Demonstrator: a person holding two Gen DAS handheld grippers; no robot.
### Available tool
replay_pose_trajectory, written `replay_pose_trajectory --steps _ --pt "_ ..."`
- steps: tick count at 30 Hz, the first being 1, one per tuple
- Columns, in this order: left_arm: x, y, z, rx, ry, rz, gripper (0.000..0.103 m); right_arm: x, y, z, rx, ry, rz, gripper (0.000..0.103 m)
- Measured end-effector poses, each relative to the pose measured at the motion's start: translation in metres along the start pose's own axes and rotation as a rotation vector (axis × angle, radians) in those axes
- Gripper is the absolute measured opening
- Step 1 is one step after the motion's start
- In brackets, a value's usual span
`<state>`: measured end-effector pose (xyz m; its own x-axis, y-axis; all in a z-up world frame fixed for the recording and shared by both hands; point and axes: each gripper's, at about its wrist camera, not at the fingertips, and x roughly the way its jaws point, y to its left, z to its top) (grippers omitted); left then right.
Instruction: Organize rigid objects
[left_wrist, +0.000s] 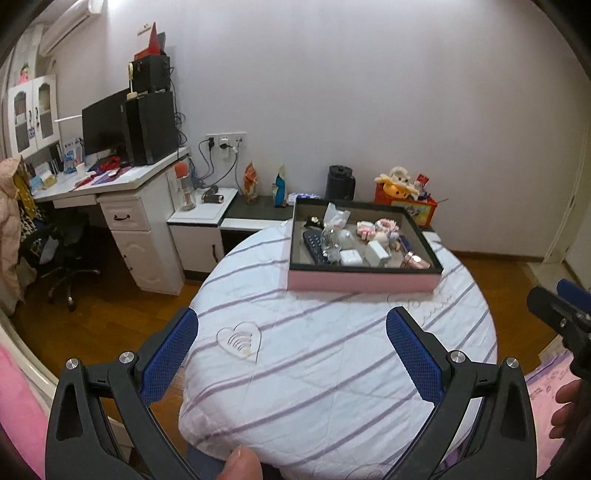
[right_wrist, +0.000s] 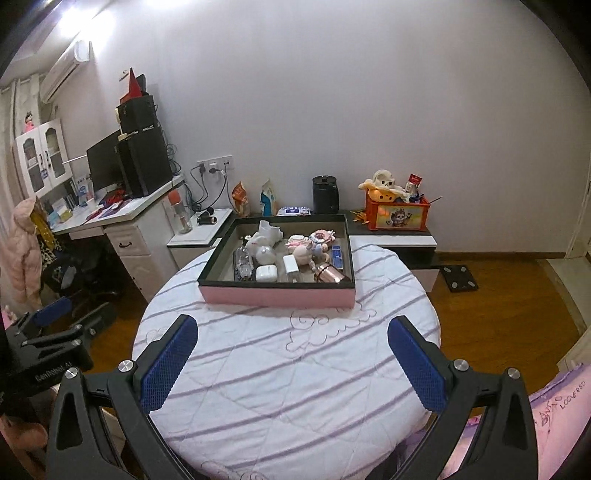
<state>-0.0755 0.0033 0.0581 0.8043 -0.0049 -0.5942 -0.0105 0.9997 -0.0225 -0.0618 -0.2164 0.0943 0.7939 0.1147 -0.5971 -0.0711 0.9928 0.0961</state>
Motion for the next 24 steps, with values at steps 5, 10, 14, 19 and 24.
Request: replay_pose_trajectory --steps 5,10,14,19,24 --pt "-0.011 -0.008 -0.003 0.009 -0.022 -0.019 0.103 -0.007 -0.003 -0.005 0.012 -0.006 -0.008 0.103" --pt "-0.017 -0.007 -0.002 -0.012 -0.045 -0.046 0.103 -0.009 -0.003 -0.006 0.014 -0.004 -0.002 0.103" --pt "-0.017 -0.007 -0.001 -0.010 -0.045 -0.031 0.103 -0.010 -0.002 -0.006 0.014 -0.002 0.006 0.103" --pt "-0.018 -0.008 0.001 -0.006 -0.053 -0.013 0.103 -0.007 0.001 -0.006 0.012 -0.001 0.007 0.103" --pt "-0.017 -0.008 0.002 0.000 -0.054 -0.011 0.103 -0.004 0.002 -0.003 0.013 -0.001 0.003 0.103"
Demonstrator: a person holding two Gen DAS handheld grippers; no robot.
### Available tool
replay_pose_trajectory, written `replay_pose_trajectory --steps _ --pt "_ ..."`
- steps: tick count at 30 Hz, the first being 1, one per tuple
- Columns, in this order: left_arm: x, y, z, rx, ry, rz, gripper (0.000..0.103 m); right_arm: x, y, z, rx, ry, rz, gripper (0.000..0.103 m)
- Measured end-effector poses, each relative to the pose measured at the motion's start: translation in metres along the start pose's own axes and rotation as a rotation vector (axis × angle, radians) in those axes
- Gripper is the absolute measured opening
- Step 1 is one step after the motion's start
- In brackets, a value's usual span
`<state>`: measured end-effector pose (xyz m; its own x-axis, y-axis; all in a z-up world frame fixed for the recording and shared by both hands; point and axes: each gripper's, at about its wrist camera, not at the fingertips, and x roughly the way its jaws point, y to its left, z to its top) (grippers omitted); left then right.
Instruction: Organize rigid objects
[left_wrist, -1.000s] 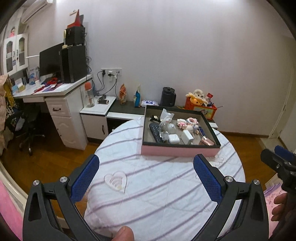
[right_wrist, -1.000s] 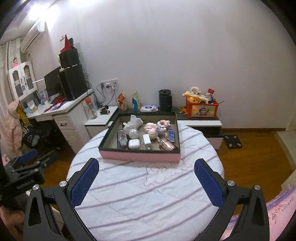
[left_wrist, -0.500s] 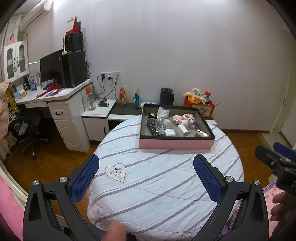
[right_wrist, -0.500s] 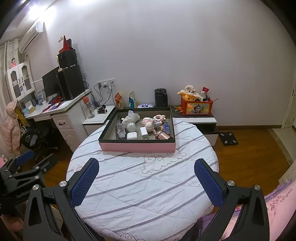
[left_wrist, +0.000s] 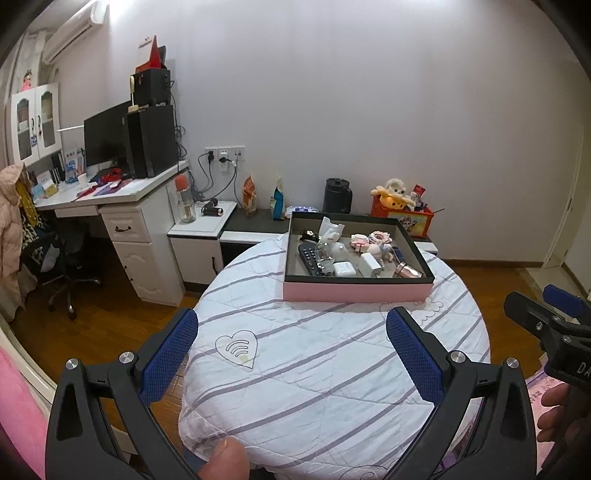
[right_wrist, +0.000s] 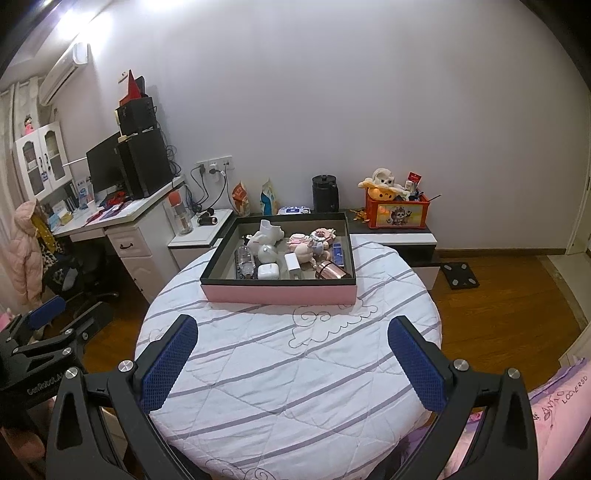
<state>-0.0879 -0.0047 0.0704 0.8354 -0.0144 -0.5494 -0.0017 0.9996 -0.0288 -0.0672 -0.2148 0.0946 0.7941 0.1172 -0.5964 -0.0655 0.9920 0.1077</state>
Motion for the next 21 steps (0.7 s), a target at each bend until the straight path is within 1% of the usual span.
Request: replay_pose_trajectory --steps 8,21 --pt "0.001 0.002 0.002 0.004 -0.003 0.019 0.103 0.004 0.001 0.003 -0.004 0.002 0.000 0.103" --pt "0.005 0.005 0.003 0.004 0.007 0.020 0.103 0.014 0.005 0.005 -0.011 0.015 0.003 0.103"
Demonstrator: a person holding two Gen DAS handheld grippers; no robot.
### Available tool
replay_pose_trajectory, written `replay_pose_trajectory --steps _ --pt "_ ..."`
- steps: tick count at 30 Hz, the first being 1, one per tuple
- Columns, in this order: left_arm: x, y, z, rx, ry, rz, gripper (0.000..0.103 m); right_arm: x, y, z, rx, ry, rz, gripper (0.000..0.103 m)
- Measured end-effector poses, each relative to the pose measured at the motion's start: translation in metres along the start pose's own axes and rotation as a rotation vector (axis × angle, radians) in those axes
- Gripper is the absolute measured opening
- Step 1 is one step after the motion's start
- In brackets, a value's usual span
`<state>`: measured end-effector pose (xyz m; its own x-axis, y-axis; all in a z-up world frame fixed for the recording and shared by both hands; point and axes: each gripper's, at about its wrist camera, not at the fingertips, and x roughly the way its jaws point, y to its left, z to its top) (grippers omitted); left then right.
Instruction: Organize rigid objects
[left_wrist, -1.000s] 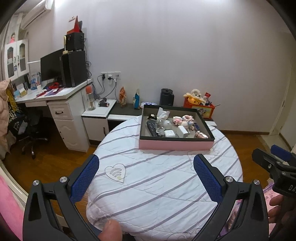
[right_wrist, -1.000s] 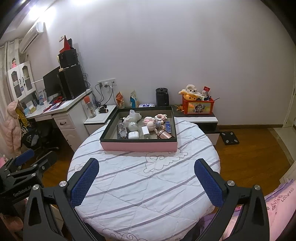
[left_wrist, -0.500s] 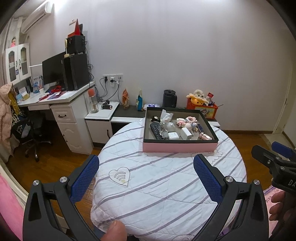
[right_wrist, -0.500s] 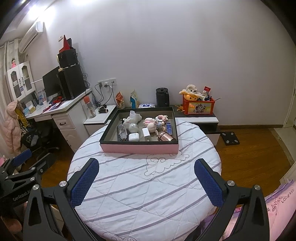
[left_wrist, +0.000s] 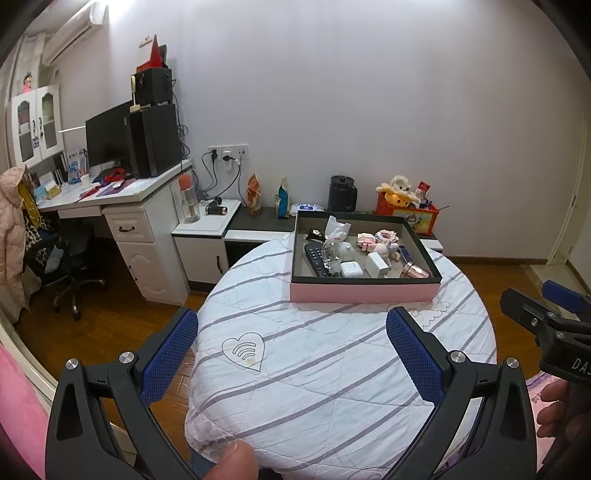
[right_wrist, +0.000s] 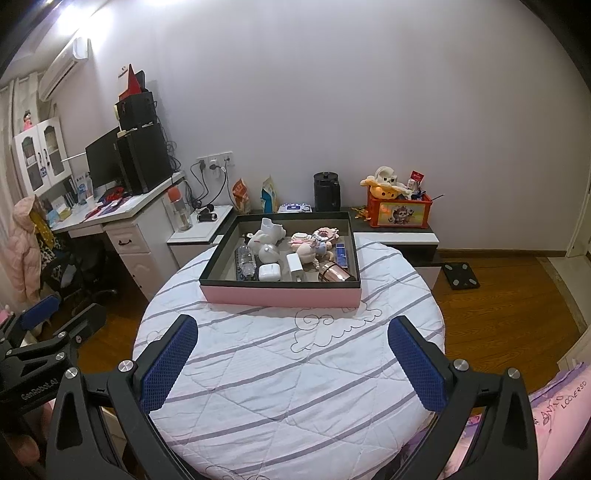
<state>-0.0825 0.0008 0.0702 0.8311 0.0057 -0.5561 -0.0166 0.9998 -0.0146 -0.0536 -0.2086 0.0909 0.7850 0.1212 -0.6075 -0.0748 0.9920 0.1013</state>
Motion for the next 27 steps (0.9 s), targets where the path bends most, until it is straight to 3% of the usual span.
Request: replay_pose_trajectory --steps 27 --pt "0.013 -0.001 0.001 0.021 0.052 0.001 0.103 0.010 -0.002 -0.003 0.001 0.012 -0.012 0.103"
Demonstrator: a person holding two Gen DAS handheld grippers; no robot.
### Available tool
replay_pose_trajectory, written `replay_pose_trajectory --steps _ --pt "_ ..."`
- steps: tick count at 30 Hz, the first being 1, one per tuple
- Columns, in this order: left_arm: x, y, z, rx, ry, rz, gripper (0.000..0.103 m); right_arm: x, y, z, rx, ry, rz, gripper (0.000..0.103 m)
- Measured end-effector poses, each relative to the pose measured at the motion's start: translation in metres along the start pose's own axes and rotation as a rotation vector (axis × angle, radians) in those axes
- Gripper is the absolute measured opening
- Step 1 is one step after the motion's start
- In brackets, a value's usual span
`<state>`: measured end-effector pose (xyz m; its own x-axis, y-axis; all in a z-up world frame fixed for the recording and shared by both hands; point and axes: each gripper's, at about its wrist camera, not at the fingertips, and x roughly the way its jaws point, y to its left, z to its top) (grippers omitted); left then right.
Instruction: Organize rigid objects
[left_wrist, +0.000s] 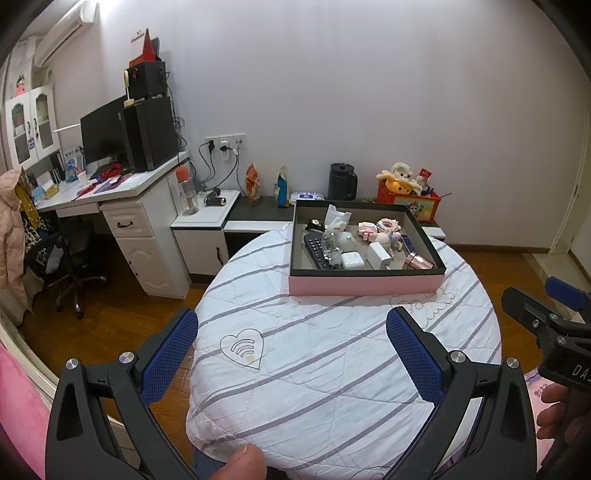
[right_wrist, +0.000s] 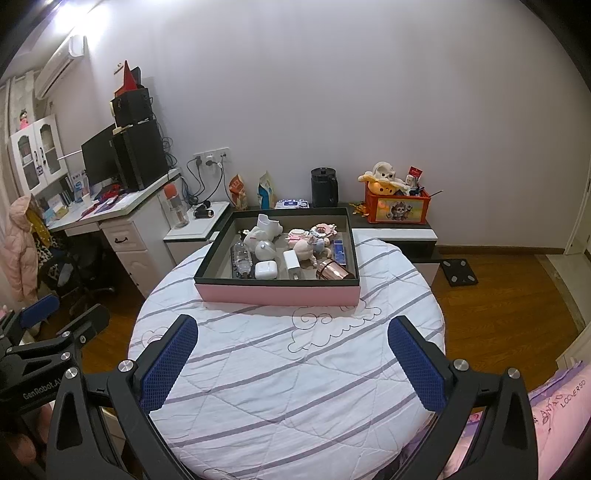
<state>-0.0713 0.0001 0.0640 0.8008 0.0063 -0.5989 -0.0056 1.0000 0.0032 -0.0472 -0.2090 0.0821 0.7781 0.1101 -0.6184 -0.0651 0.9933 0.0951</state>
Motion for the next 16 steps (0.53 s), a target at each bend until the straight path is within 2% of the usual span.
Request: replay_pose_trajectory --steps 16 --pt "0.0011 -0.0038 0.0024 0.007 0.004 -0.036 0.103 0.0022 -0.0024 -0.0026 0.011 0.005 0.002 0.103"
